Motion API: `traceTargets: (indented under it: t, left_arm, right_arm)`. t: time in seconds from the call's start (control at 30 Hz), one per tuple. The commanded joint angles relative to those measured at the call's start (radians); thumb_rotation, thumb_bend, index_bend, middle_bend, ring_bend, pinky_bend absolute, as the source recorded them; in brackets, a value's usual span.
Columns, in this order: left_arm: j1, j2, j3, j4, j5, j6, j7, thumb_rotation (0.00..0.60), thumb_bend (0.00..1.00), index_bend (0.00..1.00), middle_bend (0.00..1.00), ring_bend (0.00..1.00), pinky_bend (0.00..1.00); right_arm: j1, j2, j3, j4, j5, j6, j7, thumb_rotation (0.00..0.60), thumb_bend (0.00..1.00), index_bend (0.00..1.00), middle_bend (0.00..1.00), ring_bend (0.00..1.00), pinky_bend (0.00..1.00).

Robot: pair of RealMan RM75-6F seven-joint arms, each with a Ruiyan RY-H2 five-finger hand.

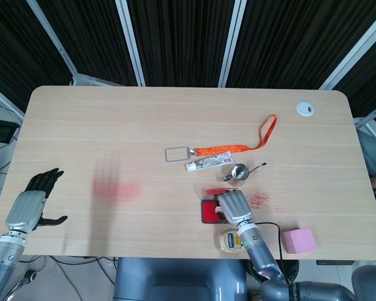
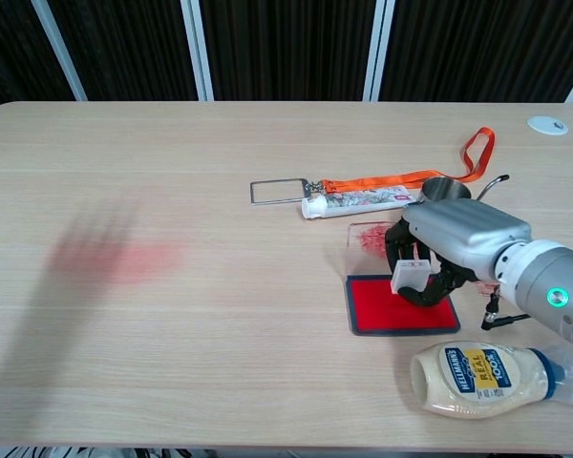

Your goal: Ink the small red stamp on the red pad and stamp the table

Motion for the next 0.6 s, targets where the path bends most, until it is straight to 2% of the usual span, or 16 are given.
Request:
traceTargets:
  t: [0.03, 0.6]
  left_arm:
    - [0.000, 0.000, 0.000, 0.000, 0.000, 0.000, 0.000, 0.600, 0.00, 0.00, 0.00, 0.00, 0.00]
    - [-0.001, 0.000, -0.001, -0.001, -0.001, -0.002, -0.003, 0.600, 0.00, 0.00, 0.00, 0.00, 0.00]
  right_arm:
    - [0.002, 0.001, 0.003, -0.006, -0.003, 0.007, -0.003, 0.600, 0.60, 0.77, 0.64, 0.49, 0.52]
    - [-0.003, -0.052, -0.013, 0.059, -0.025, 0.019, 0.028, 0.600, 0.60, 0.77, 0.64, 0.49, 0.52]
